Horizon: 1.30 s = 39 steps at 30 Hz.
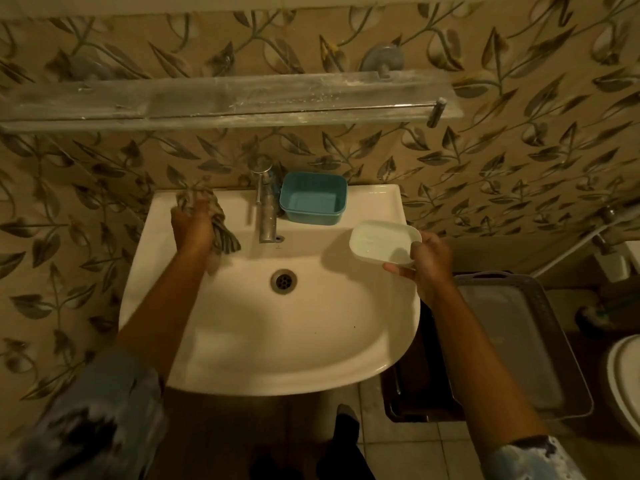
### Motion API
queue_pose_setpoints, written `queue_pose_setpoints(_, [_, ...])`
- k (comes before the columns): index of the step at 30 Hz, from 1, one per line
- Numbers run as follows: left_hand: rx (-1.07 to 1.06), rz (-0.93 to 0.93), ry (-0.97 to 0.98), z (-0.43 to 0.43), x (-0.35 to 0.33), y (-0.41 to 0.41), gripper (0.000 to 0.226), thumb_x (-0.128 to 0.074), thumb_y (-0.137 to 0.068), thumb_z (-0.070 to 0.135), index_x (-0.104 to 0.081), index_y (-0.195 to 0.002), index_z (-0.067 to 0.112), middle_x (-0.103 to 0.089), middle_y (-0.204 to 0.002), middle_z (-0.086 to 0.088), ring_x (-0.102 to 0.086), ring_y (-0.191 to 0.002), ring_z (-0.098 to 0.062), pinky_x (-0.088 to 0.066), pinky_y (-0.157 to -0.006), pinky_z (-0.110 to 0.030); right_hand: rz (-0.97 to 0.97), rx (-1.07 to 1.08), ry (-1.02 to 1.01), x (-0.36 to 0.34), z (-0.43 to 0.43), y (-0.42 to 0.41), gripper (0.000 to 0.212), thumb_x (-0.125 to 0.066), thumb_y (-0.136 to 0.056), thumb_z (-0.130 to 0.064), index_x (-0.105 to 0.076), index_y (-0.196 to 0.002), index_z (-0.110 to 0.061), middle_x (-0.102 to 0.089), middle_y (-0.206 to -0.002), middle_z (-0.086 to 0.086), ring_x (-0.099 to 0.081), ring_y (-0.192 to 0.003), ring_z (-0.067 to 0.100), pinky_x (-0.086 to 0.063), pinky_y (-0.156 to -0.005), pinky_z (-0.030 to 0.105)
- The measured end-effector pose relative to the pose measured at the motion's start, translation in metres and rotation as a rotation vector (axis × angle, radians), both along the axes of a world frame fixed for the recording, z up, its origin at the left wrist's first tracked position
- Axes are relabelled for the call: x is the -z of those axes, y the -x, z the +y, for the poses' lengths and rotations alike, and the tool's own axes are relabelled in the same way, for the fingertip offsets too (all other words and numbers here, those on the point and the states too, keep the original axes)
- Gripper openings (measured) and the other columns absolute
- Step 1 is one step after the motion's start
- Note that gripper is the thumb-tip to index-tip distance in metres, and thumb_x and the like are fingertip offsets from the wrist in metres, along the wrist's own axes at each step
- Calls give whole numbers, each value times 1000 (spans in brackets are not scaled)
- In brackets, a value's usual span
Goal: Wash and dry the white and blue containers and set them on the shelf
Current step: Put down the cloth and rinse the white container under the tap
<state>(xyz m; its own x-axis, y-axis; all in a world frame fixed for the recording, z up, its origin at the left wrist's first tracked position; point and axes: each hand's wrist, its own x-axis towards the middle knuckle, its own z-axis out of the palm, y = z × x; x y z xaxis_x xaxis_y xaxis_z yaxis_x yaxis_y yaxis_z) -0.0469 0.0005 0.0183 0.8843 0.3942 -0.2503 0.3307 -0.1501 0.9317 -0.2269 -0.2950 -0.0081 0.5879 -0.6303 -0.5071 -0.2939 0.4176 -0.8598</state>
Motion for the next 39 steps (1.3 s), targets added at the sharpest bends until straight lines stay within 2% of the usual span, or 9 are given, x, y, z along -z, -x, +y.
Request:
queue_pose_setpoints(5, [34, 168, 442, -12, -10, -50, 39, -51, -94, 22, -50, -131, 9, -59, -129, -12, -61, -112, -28, -50, -96, -47, -25, 3, -48, 9, 7, 4, 33, -39, -89, 5, -58, -103, -19, -52, -103, -2, -59, -91, 25, -58, -52, 31])
queue_pose_setpoints(8, [142, 186, 618, -21, -5, -49, 39, -43, -97, 13, -46, -136, 9, -58, -130, -10, -55, -120, -25, -49, -97, -40, -30, -8, -56, 14, 13, 5, 35, -38, -89, 4, -57, -112, -13, -52, -106, 0, -59, -92, 24, -59, -53, 31])
queue_pose_setpoints(13, [272, 252, 362, -20, 8, -38, 45, -35, -97, 5, -36, -142, 6, -46, -143, -15, -60, -105, -19, -44, -95, -27, -23, -29, -69, 12, 20, 4, 39, -40, -89, 4, -54, -124, -8, -47, -126, 11, -58, -97, 27, -60, -56, 35])
queue_pose_setpoints(17, [289, 214, 27, -13, 6, -24, 18, -49, -94, 9, -56, -111, 11, -55, -100, -11, -53, -66, -15, -48, -62, -28, -50, -69, -72, 6, 27, 1, 40, -41, -89, 4, -53, -125, -11, -44, -130, 10, -56, -98, 26, -60, -56, 34])
queue_pose_setpoints(22, [455, 66, -141, -13, 1, 29, 22, -46, -93, 7, -62, -108, 10, -65, -94, -7, -60, -73, -12, -49, -61, -25, -76, -109, -74, 0, 39, -7, 40, -44, -91, 3, -55, -122, -20, -41, -132, 7, -52, -112, 33, -62, -58, 38])
queue_pose_setpoints(27, [670, -29, -71, -23, -4, 73, 17, -51, -92, 3, -63, -105, 0, -68, -84, -8, -64, -69, -14, -54, -56, -21, -132, -165, -59, -5, 50, -15, 44, -41, -88, 6, -59, -116, -22, -44, -122, 3, -53, -106, 29, -60, -56, 36])
queue_pose_setpoints(31, [788, -82, -32, -34, -10, 83, 30, -56, -92, 4, -56, -121, -4, -67, -99, -13, -67, -82, -13, -57, -70, -18, -151, -224, 9, -14, 58, -21, 44, -42, -87, 6, -59, -118, -22, -48, -113, -4, -53, -102, 25, -59, -56, 35])
queue_pose_setpoints(35, [819, -136, -124, -40, -16, 78, 35, -51, -94, 5, -52, -128, -2, -64, -118, -18, -64, -107, -26, -51, -97, -41, -174, -295, 104, -22, 66, -25, 47, -47, -87, 7, -56, -124, -20, -52, -114, -1, -55, -103, 22, -60, -55, 35])
queue_pose_setpoints(39, [834, -129, -157, -42, -24, 72, 40, -43, -91, -9, -49, -130, -4, -61, -123, -20, -62, -111, -28, -48, -101, -40, -194, -336, 218, -30, 71, -28, 50, -49, -87, 7, -54, -127, -22, -53, -122, 8, -56, -109, 25, -61, -58, 38])
